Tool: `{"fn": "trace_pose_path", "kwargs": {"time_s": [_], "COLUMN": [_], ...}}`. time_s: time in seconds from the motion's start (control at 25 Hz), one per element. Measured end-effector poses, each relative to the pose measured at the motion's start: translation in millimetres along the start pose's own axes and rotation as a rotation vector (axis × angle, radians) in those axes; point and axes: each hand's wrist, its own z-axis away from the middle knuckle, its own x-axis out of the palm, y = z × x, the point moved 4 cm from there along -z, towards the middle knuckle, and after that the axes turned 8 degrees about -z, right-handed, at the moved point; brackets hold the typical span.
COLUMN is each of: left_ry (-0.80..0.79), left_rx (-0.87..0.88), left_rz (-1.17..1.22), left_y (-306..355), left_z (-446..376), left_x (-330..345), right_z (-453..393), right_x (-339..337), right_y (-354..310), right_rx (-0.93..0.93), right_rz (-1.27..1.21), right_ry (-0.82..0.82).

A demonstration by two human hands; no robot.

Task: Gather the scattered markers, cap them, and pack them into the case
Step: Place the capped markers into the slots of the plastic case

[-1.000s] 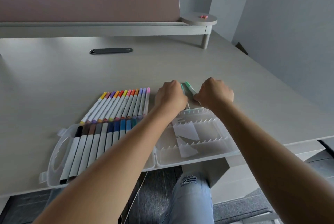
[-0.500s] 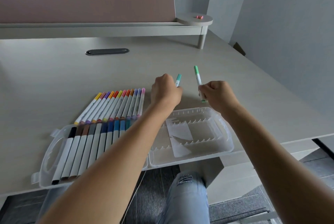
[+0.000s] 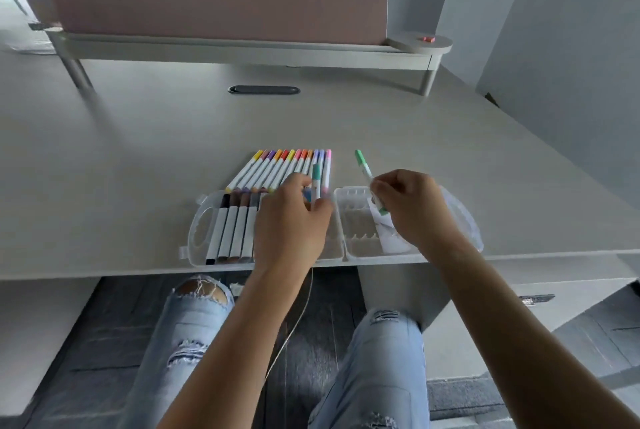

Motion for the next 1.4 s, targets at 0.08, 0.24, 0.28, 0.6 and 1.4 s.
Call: {"fn": "trace_pose_path", "kwargs": {"time_s": [0.08, 0.24, 0.28, 0.6, 1.4], "left_ry": [0.037, 0.034, 0.023, 0.013, 0.092], "left_rx": [-0.021, -0.02, -0.005, 0.062, 0.168], "left_rz": [-0.035, -0.06, -0.055, -0.242, -0.381], "left_y": [-23, -36, -34, -3, -24], "left_z": [13, 20, 20, 7, 29], "left_x": [-22, -36, -33, 15, 14], "right_z": [15, 38, 42, 50, 51], "right_x": [14, 33, 34, 21, 44], "right_y": [-6, -15, -16, -5, 1], "right_rx": [-0.041, -0.087, -0.106, -0.108, -0.154], "right_rz": [0.082, 0.209, 0.232, 0.22, 0.198], "right_ry": [0.001, 0.007, 0.025, 0.093, 0.08]}}
